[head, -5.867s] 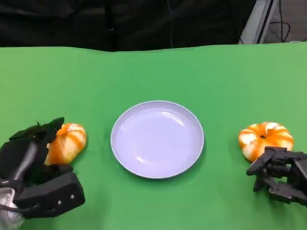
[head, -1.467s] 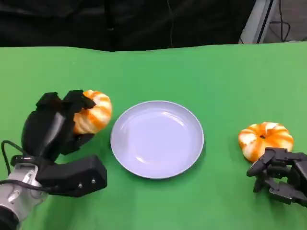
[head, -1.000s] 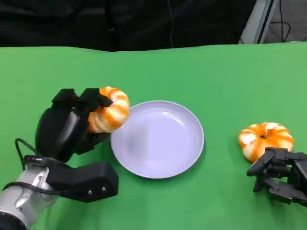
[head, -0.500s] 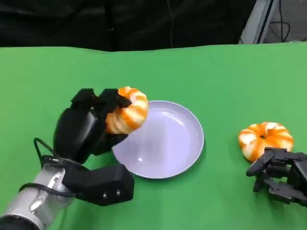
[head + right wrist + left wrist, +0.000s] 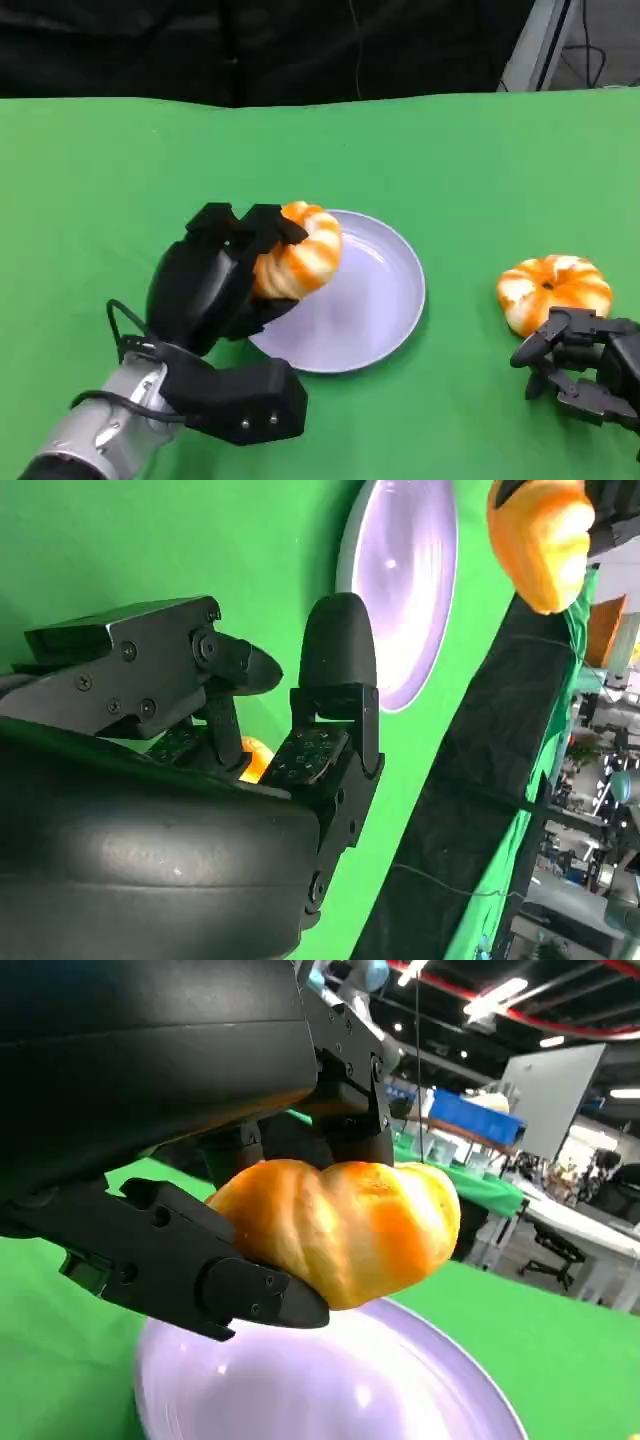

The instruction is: Grasp the bread from the table and place it into the plate.

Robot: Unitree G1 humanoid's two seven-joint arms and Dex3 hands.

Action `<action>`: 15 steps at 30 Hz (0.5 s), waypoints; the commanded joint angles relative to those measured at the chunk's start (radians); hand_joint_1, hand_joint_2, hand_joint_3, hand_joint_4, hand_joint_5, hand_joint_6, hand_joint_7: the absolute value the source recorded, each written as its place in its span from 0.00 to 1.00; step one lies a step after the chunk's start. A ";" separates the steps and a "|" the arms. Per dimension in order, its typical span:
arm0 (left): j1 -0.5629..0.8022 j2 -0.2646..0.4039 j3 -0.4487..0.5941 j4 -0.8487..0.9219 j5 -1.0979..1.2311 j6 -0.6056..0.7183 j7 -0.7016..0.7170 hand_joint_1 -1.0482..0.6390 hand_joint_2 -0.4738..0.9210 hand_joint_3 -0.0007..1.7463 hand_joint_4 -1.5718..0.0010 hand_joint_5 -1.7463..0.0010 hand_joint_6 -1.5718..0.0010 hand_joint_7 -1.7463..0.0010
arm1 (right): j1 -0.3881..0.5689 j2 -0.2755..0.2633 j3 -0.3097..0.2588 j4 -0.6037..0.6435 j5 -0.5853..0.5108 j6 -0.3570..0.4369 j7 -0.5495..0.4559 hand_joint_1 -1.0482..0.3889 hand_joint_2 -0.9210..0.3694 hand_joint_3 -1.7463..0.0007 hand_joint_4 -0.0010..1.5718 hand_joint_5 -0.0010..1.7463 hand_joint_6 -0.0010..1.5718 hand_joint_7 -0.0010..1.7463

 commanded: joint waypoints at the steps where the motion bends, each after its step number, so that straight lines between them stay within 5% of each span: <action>1: -0.027 0.001 0.000 0.021 0.009 -0.014 0.008 0.55 1.00 0.21 0.73 0.03 0.67 0.26 | 0.007 -0.013 0.001 -0.009 -0.002 -0.013 -0.011 0.79 0.09 0.63 0.58 0.77 0.61 0.54; 15: -0.118 -0.063 -0.032 0.194 -0.004 -0.053 -0.035 0.54 1.00 0.21 0.74 0.04 0.68 0.26 | 0.004 -0.011 0.003 -0.005 -0.008 -0.019 -0.024 0.79 0.10 0.62 0.59 0.76 0.62 0.54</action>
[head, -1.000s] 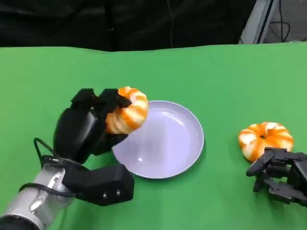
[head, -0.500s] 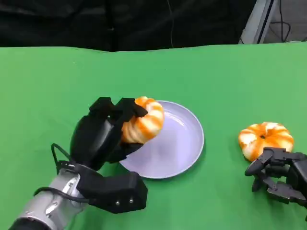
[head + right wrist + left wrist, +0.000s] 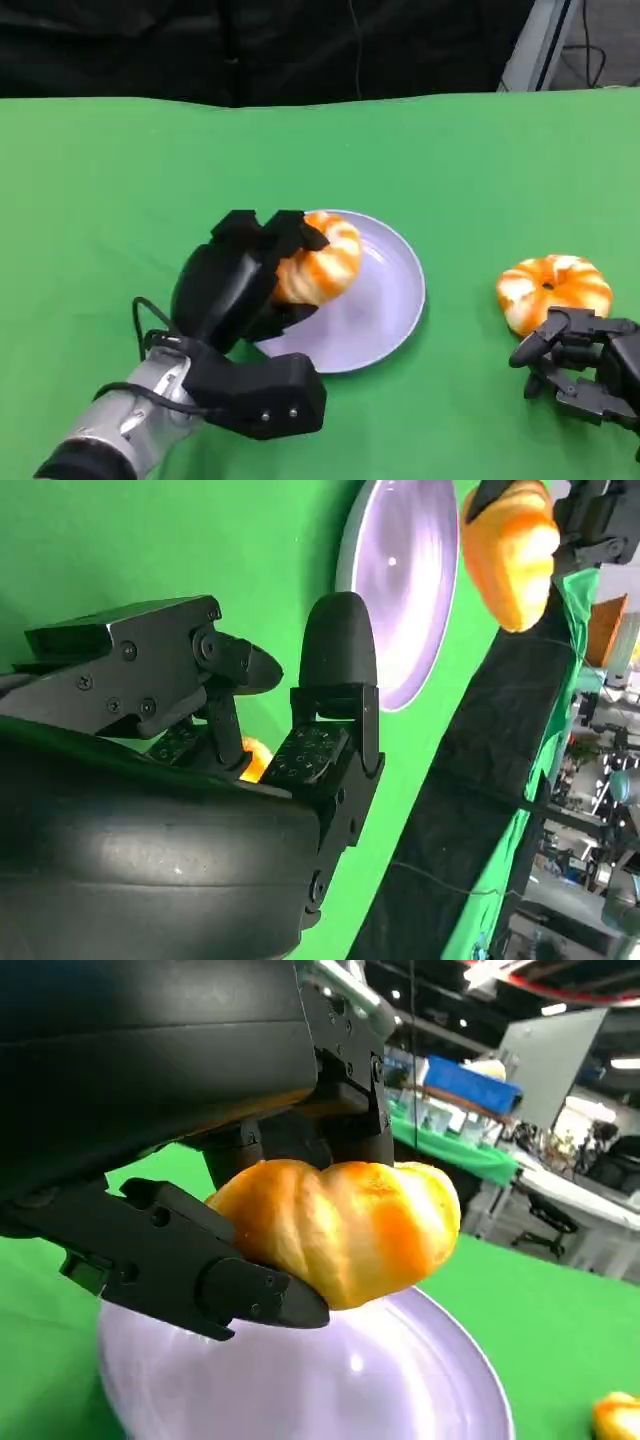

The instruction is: Grasp the bread from the table and place it into the plate.

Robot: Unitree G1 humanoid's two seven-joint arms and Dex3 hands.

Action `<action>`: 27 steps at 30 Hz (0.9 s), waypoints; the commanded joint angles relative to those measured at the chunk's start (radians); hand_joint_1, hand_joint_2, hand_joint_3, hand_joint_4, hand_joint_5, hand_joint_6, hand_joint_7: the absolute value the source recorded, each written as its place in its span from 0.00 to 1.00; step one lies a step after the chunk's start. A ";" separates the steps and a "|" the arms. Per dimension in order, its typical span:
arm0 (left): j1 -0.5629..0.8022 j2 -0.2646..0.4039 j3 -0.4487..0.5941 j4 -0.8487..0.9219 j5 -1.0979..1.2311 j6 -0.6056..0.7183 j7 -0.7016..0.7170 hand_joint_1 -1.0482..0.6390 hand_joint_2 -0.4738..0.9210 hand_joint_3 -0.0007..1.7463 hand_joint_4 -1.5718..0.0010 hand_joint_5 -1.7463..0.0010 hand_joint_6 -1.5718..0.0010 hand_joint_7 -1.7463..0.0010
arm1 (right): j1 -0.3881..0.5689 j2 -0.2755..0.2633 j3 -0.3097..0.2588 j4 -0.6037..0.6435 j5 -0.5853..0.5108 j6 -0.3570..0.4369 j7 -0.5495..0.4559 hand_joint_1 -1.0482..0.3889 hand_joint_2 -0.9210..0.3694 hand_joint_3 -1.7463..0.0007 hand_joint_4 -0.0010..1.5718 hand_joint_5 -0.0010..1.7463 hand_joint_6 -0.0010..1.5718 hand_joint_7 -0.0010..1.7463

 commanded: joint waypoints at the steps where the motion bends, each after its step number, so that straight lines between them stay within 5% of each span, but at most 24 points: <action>1: -0.050 -0.009 -0.008 0.058 -0.003 -0.014 -0.019 0.54 1.00 0.21 0.74 0.04 0.68 0.26 | 0.004 -0.011 -0.003 -0.005 0.008 -0.005 -0.006 0.79 0.10 0.62 0.59 0.76 0.62 0.54; 27: -0.125 -0.061 -0.037 0.231 -0.002 -0.015 -0.028 0.53 1.00 0.17 0.73 0.10 0.65 0.36 | 0.007 -0.009 -0.006 -0.007 0.014 -0.006 0.002 0.79 0.10 0.61 0.59 0.76 0.62 0.54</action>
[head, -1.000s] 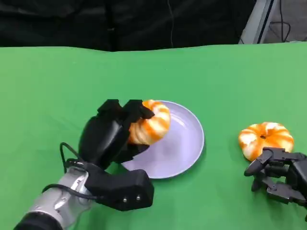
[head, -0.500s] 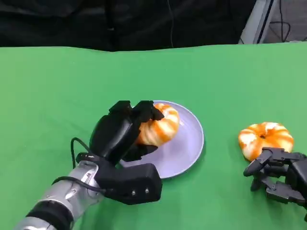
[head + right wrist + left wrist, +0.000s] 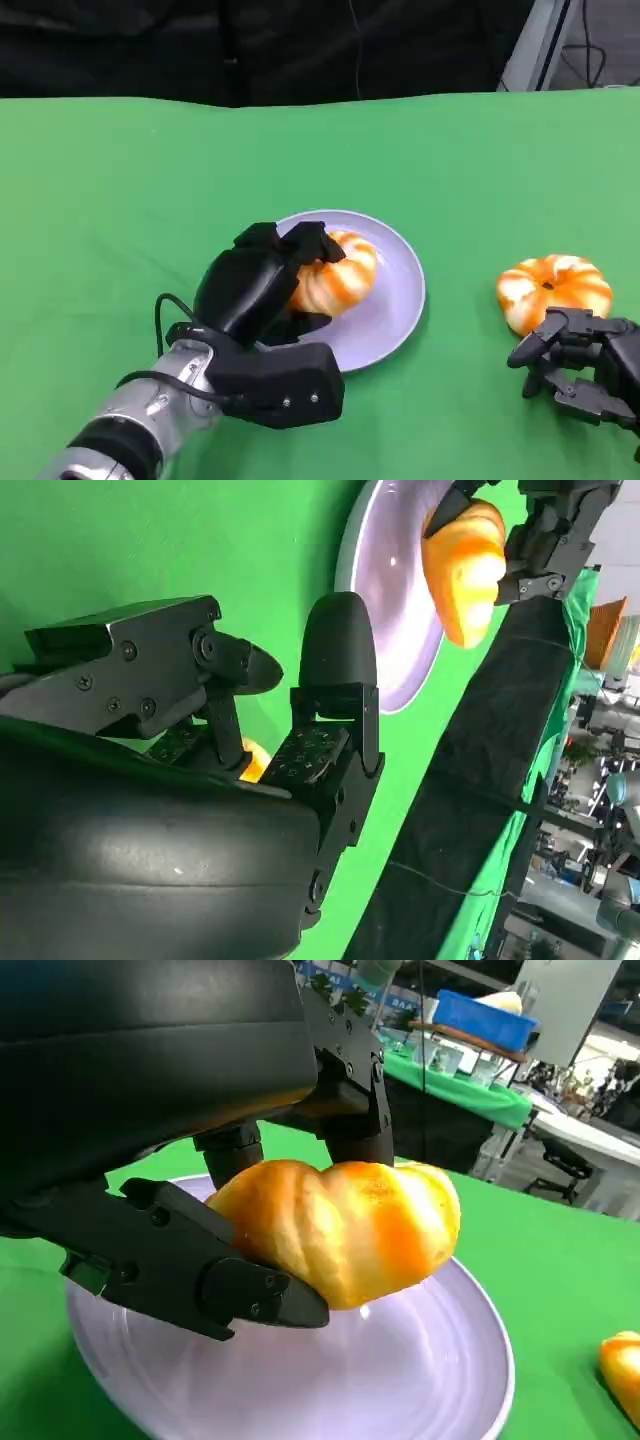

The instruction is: Grasp the bread from the table and place it into the plate.

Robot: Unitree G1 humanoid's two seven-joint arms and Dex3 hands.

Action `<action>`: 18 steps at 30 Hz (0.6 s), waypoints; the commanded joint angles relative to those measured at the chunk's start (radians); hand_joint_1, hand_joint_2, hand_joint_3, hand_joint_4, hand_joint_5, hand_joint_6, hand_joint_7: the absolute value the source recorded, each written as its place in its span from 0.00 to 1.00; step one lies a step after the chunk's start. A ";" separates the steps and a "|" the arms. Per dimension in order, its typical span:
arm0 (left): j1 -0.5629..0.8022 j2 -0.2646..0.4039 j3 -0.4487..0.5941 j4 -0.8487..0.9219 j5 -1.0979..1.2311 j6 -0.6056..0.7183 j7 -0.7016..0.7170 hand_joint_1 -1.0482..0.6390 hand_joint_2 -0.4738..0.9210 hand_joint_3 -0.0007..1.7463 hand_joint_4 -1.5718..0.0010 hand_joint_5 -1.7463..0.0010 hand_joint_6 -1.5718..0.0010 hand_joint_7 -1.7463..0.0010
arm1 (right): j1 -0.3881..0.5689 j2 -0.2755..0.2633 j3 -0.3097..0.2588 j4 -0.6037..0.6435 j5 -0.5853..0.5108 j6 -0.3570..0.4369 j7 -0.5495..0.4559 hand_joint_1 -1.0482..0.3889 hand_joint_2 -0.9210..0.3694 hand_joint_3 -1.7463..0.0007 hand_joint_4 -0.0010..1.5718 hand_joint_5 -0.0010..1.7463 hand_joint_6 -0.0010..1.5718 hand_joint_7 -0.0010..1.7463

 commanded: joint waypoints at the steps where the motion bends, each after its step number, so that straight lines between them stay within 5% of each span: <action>1: -0.025 0.008 -0.008 0.015 0.001 0.004 -0.002 0.53 1.00 0.15 0.73 0.12 0.64 0.39 | 0.007 -0.010 -0.006 -0.007 0.016 0.001 0.003 0.79 0.10 0.61 0.59 0.76 0.62 0.54; 3: -0.026 0.007 -0.009 0.021 -0.001 0.004 -0.002 0.52 1.00 0.12 0.71 0.19 0.61 0.50 | 0.008 -0.011 -0.005 -0.007 0.012 -0.002 -0.002 0.79 0.10 0.61 0.59 0.76 0.62 0.54; 5: -0.026 0.007 -0.010 0.026 -0.003 0.000 -0.003 0.51 1.00 0.10 0.62 0.44 0.51 0.72 | 0.009 -0.012 -0.003 -0.008 0.007 -0.001 -0.009 0.79 0.10 0.61 0.59 0.76 0.62 0.54; 7: -0.028 0.007 -0.011 0.030 -0.004 -0.001 -0.009 0.51 1.00 0.10 0.60 0.49 0.49 0.78 | 0.009 -0.013 -0.003 -0.008 0.006 0.000 -0.011 0.79 0.10 0.61 0.59 0.77 0.62 0.54; 9: -0.030 0.007 -0.012 0.035 -0.004 0.001 -0.017 0.50 1.00 0.11 0.53 0.66 0.44 0.90 | 0.010 -0.012 -0.004 -0.009 0.011 0.001 -0.005 0.79 0.10 0.62 0.58 0.76 0.61 0.54; 18: -0.041 -0.001 -0.017 0.060 -0.003 0.014 -0.038 0.49 1.00 0.12 0.55 0.61 0.40 0.98 | 0.012 -0.008 -0.009 -0.011 0.022 0.002 0.007 0.79 0.09 0.62 0.58 0.77 0.61 0.55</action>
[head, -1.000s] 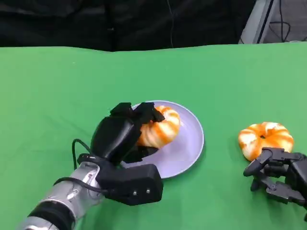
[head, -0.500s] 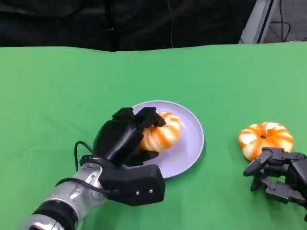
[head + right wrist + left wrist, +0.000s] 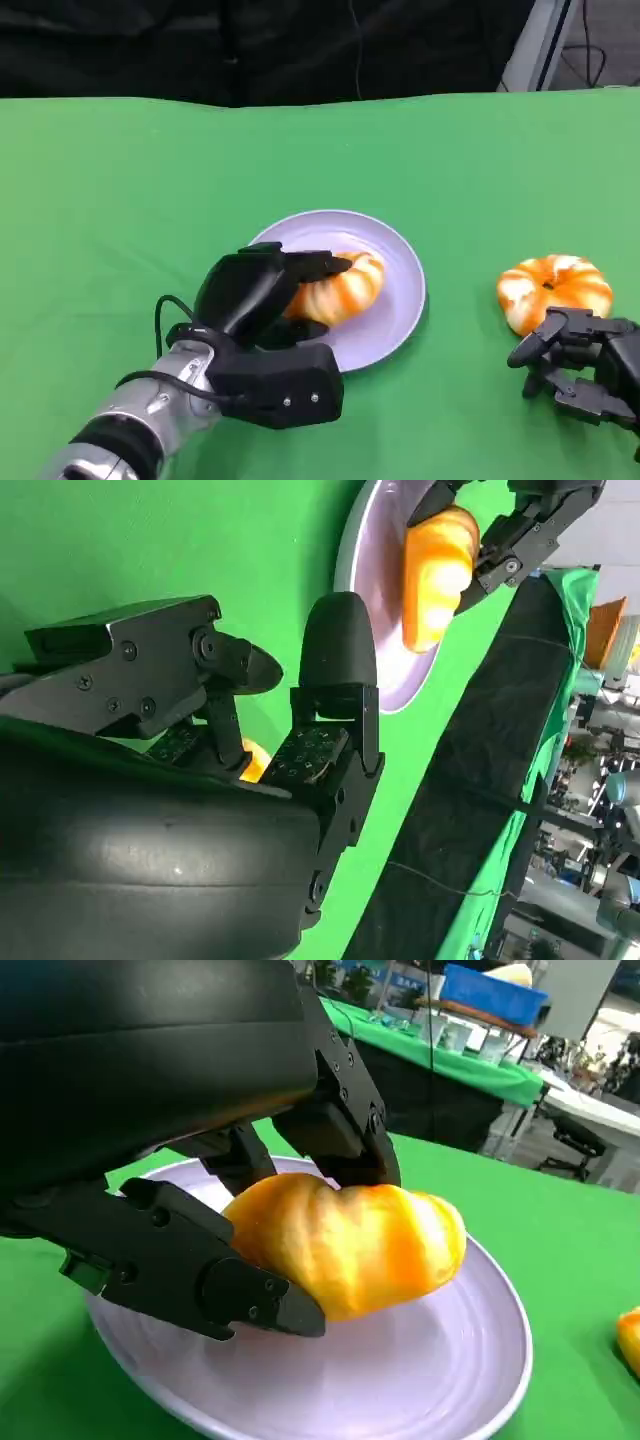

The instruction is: Grasp the bread from the table and place it into the plate.

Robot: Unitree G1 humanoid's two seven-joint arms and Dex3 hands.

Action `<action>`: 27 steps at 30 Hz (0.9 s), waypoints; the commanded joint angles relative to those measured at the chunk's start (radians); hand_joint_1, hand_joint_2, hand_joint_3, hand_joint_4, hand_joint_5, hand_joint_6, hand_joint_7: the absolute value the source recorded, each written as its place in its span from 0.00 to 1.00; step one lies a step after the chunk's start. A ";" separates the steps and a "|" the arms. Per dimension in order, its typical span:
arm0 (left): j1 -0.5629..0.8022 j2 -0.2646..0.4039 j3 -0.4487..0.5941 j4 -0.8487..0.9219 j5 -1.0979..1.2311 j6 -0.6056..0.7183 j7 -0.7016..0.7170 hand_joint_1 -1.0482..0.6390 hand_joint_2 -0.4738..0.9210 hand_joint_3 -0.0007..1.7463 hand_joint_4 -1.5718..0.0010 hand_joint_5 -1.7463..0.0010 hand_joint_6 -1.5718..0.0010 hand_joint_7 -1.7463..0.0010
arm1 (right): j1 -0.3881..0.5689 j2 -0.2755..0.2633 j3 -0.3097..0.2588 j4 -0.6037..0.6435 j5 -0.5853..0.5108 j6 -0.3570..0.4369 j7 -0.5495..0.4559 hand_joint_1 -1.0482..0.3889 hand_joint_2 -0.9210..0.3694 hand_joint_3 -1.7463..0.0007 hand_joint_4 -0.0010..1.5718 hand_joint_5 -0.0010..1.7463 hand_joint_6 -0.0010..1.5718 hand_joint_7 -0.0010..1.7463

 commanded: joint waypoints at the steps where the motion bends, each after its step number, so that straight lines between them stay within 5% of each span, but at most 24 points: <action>1: -0.022 0.004 -0.007 0.019 0.001 0.013 -0.010 0.49 1.00 0.13 0.55 0.61 0.40 0.98 | 0.012 -0.008 -0.009 -0.011 0.024 0.004 0.010 0.79 0.09 0.62 0.58 0.77 0.61 0.55; 9: -0.029 0.000 -0.023 0.036 0.012 0.037 0.009 0.43 1.00 0.10 0.54 0.76 0.45 1.00 | 0.011 -0.010 -0.007 -0.009 0.018 -0.001 0.006 0.79 0.09 0.62 0.58 0.77 0.61 0.55; 14: -0.034 0.008 -0.046 0.030 0.035 0.081 0.009 0.19 1.00 0.16 0.62 0.96 0.63 1.00 | 0.010 -0.011 -0.005 -0.010 0.012 0.003 -0.003 0.78 0.09 0.62 0.58 0.77 0.61 0.55; 27: -0.036 0.016 -0.039 0.023 0.023 0.095 -0.031 0.06 1.00 0.21 0.68 1.00 0.72 1.00 | 0.008 -0.009 -0.008 -0.008 0.021 0.003 0.011 0.77 0.12 0.60 0.58 0.78 0.61 0.54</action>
